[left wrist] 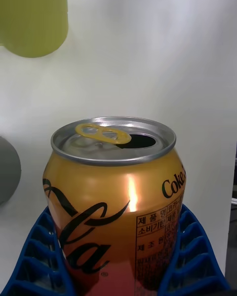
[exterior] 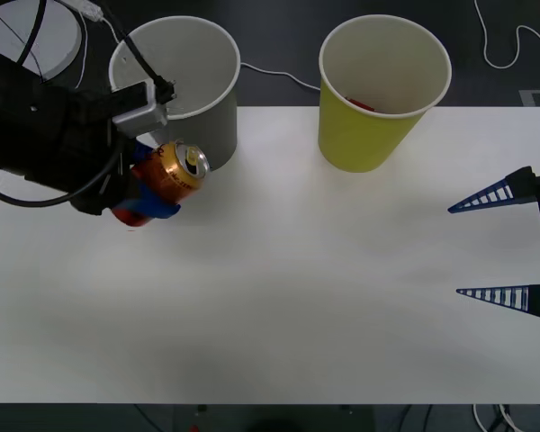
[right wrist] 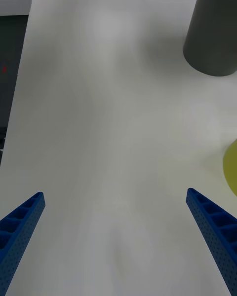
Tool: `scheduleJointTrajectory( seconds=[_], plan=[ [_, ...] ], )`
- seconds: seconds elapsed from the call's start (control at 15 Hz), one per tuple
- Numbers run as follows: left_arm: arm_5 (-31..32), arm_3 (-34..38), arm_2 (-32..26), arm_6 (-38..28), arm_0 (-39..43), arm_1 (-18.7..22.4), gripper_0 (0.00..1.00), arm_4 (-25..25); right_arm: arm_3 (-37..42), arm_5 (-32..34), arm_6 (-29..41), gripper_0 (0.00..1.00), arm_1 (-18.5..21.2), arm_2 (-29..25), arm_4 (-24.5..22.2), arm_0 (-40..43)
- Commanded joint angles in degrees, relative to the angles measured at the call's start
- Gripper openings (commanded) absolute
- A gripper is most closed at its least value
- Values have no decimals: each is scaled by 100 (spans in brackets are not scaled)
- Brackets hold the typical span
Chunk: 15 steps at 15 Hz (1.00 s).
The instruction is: Put the can into the green bin and the plastic bottle into the gray bin
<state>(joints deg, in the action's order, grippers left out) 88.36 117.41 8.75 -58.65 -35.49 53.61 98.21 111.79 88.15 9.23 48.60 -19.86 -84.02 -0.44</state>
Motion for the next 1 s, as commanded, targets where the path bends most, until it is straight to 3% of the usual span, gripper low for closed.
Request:
scheduleJointTrajectory(
  seconds=[0.07, 0.4, 0.6, 1.0],
  plan=[
    [-179, -377, 698, -516, -933, 88, 0, -74, 0, 0, 0, 100, 0, 0, -1, 0],
    [-706, -1344, 2430, -1333, -3034, 185, 0, -382, 0, 0, 0, 100, 0, 0, -1, 0],
    [-900, -2143, 2939, -1403, -3842, -132, 0, -707, 0, 0, 0, 100, 0, 0, -1, 0],
    [-1761, -3717, 4662, -1834, -5697, -791, 0, -1103, 0, 0, 0, 100, 0, 0, -1, 0]
  ],
)
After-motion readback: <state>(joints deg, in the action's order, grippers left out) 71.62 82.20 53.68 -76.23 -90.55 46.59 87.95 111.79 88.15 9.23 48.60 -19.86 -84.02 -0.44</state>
